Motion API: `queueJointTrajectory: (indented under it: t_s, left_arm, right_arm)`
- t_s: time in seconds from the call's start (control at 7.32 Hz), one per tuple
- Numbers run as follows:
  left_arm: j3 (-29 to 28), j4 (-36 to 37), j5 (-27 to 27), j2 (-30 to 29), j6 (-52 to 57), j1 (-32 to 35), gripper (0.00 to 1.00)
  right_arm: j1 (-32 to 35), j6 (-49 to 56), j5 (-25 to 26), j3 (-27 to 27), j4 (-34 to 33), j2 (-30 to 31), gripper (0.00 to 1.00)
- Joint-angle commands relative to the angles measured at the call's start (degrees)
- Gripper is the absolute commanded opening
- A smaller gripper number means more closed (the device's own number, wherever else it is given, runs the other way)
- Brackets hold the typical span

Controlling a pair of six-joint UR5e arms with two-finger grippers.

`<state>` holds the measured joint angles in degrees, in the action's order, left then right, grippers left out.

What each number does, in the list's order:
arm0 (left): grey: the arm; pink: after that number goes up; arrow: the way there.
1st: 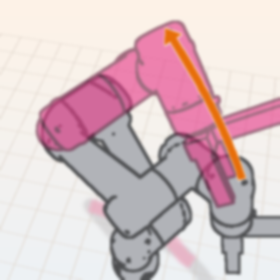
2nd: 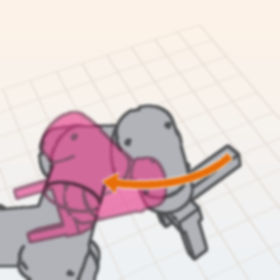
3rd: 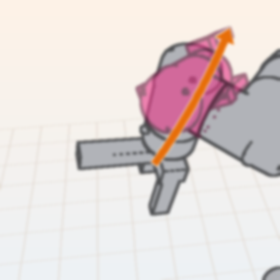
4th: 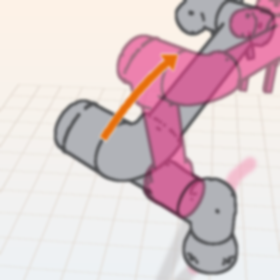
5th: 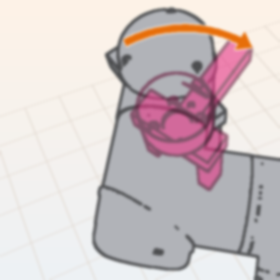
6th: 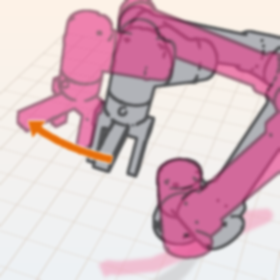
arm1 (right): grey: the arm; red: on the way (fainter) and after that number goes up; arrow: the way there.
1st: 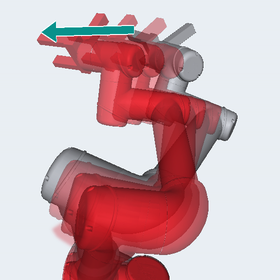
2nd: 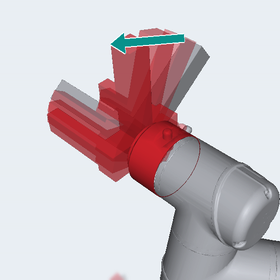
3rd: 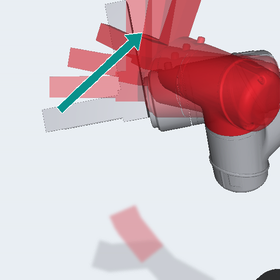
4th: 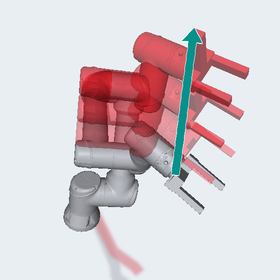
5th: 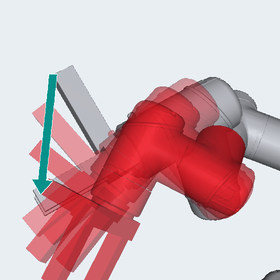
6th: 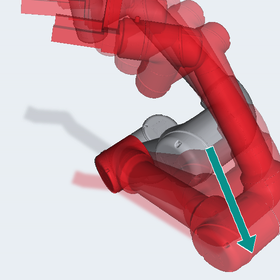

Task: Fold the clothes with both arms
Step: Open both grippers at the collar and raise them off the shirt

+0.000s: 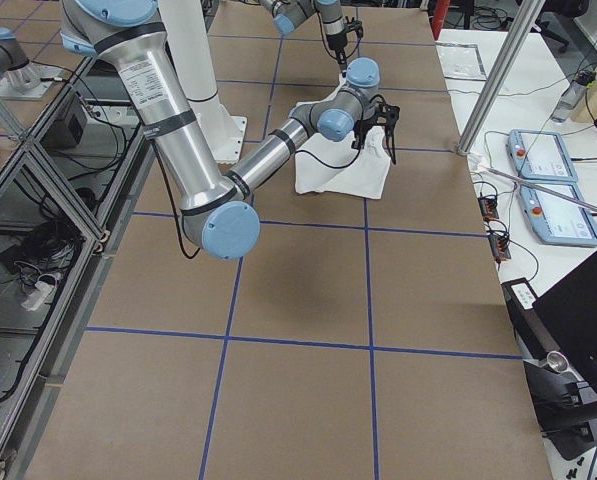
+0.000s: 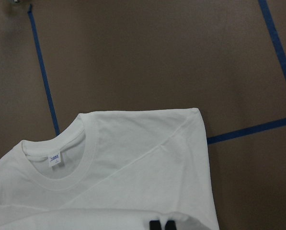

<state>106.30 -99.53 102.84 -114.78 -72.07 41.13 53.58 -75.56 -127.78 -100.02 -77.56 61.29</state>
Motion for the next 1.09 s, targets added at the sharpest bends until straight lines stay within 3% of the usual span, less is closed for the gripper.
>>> queueJointTrajectory:
  t_s: [0.0, 0.55, 0.96]
  left_arm:
    - [-5.5, -5.1, 0.0, -0.8, -0.1, 1.2, 0.0]
    - [-20.0, -14.3, -0.1, -6.2, -0.9, 1.7, 0.0]
    - [-21.5, -15.6, -0.2, -6.1, -0.4, 1.9, 0.0]
  right_arm:
    - [0.0, 1.3, 0.1, 6.9, 0.1, -4.3, 0.0]
    - [-0.1, 3.7, 1.6, 14.0, 3.0, -5.4, 0.0]
    - [-0.4, 3.7, 1.7, 15.9, 5.5, -5.4, 0.0]
